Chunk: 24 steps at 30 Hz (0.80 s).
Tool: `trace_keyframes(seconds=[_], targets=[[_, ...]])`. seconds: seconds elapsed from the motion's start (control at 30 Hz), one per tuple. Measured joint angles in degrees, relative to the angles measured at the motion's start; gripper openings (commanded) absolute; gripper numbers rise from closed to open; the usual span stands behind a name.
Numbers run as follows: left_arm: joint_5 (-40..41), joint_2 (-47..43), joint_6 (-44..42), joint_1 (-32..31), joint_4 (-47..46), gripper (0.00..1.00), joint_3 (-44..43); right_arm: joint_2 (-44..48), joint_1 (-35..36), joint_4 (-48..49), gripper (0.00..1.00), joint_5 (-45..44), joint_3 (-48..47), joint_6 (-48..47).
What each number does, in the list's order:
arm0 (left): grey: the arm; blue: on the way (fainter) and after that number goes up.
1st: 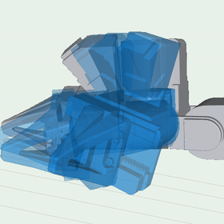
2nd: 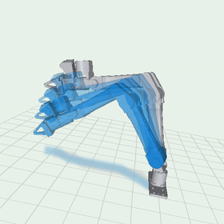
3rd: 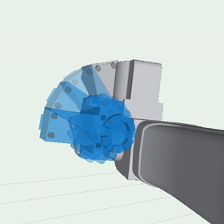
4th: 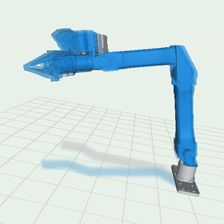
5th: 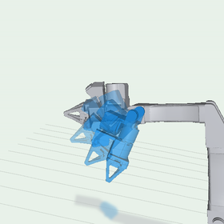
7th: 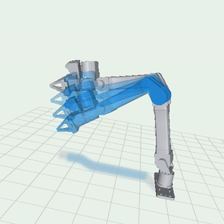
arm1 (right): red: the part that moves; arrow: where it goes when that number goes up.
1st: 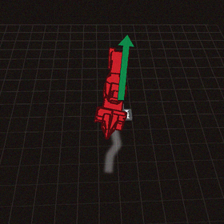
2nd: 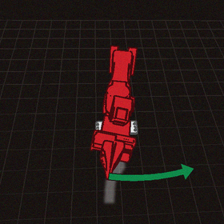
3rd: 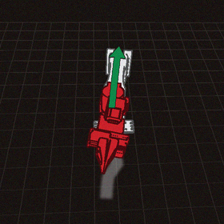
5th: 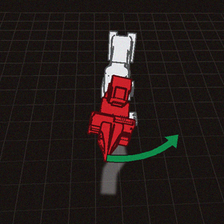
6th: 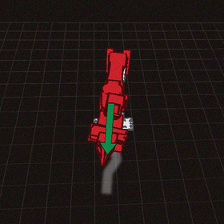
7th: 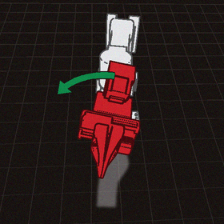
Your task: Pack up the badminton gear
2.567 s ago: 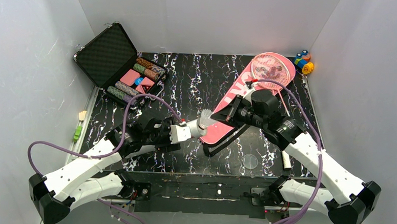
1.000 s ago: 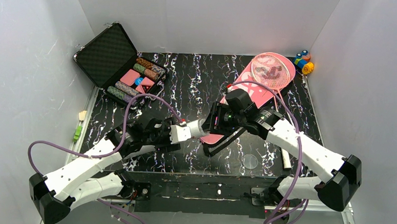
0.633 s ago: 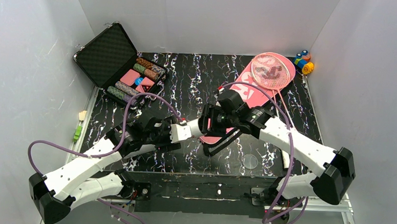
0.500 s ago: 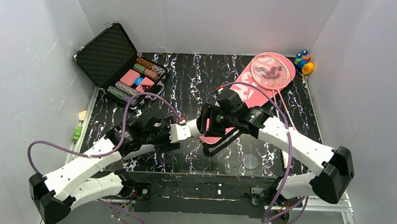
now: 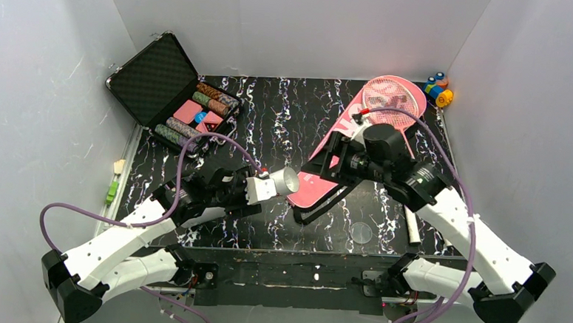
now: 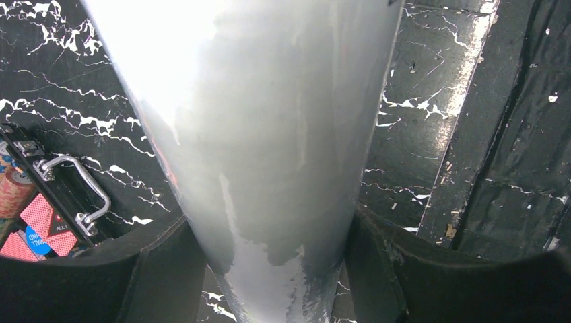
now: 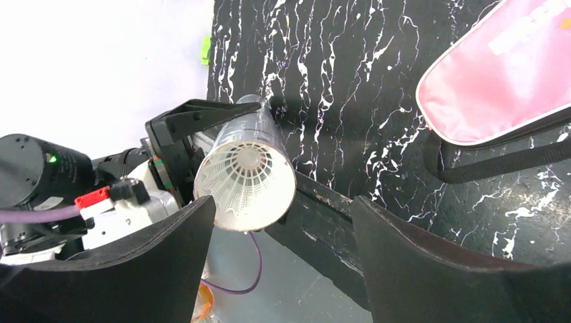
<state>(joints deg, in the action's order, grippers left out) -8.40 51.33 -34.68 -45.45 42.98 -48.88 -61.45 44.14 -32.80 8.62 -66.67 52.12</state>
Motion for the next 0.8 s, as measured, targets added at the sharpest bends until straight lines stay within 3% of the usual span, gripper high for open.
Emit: trace_keyframes(seconds=[0.23, 0.4, 0.63, 0.8], targets=[[0.0, 0.0, 0.0, 0.0, -0.1, 0.47, 0.0, 2.8, -5.0, -5.4, 0.78, -0.8, 1.2, -1.6], [0.0, 0.0, 0.0, 0.0, -0.1, 0.48, 0.0, 3.4, -11.7, -13.4, 0.65, -5.9, 9.4, -3.5], [0.0, 0.0, 0.0, 0.0, -0.1, 0.48, 0.0, 2.8, -11.8, -18.3, 0.59, -8.7, 24.0, -3.5], [0.0, 0.0, 0.0, 0.0, -0.1, 0.48, 0.0, 2.1, -11.4, -17.6, 0.57, -8.7, 27.9, -2.6]])
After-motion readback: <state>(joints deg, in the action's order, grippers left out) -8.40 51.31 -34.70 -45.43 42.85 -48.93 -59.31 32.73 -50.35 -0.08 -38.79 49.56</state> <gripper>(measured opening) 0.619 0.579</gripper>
